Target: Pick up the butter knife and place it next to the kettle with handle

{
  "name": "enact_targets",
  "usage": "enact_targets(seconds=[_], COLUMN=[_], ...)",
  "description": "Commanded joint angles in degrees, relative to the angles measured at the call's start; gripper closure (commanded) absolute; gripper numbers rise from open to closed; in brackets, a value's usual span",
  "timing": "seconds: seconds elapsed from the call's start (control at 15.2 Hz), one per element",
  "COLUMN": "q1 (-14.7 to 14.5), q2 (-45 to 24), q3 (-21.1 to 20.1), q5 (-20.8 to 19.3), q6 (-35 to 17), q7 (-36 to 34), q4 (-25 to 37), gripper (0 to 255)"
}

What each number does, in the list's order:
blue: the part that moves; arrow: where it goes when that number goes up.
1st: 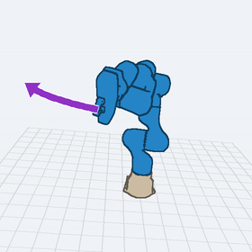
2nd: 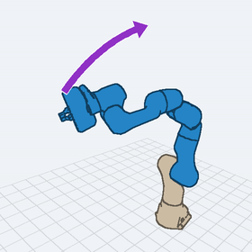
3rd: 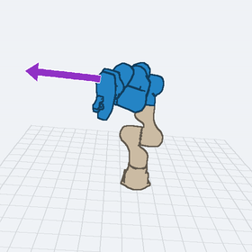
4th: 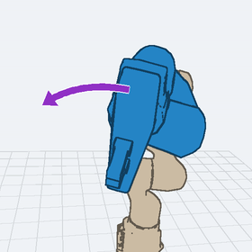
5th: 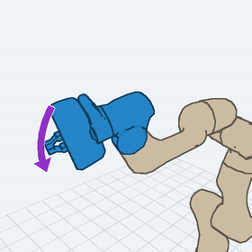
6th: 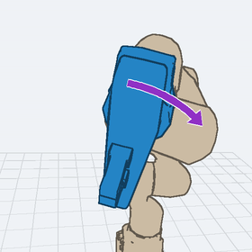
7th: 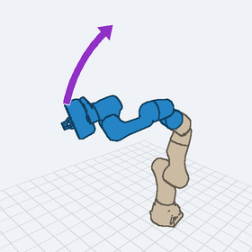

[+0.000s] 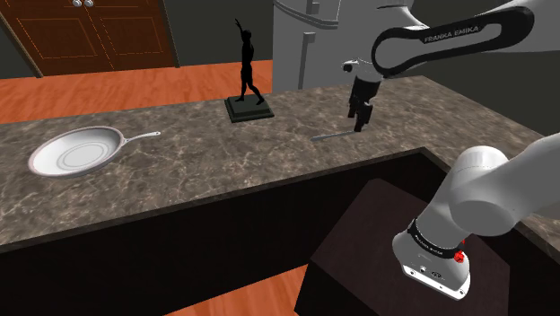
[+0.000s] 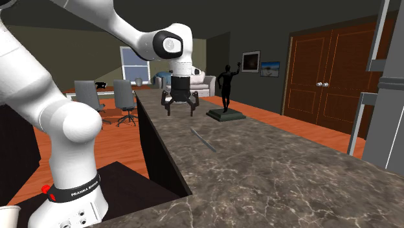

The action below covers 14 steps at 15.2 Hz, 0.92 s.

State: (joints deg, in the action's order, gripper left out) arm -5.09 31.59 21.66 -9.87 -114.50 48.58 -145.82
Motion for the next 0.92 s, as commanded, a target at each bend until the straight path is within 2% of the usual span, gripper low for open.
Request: enact_targets(seconds=[0.0,0.33,0.86], q1=[-1.75,-6.99,-7.97], q2=[-4.88,-16.73,-21.77], q3=[3.4,10.57,11.96], q5=[-0.24,3.58,6.38], q6=[-4.43,-12.53,-19.43], q7=[7.54,26.18,29.24], q4=[1.4,6.63,4.31], gripper=[0,0,0])
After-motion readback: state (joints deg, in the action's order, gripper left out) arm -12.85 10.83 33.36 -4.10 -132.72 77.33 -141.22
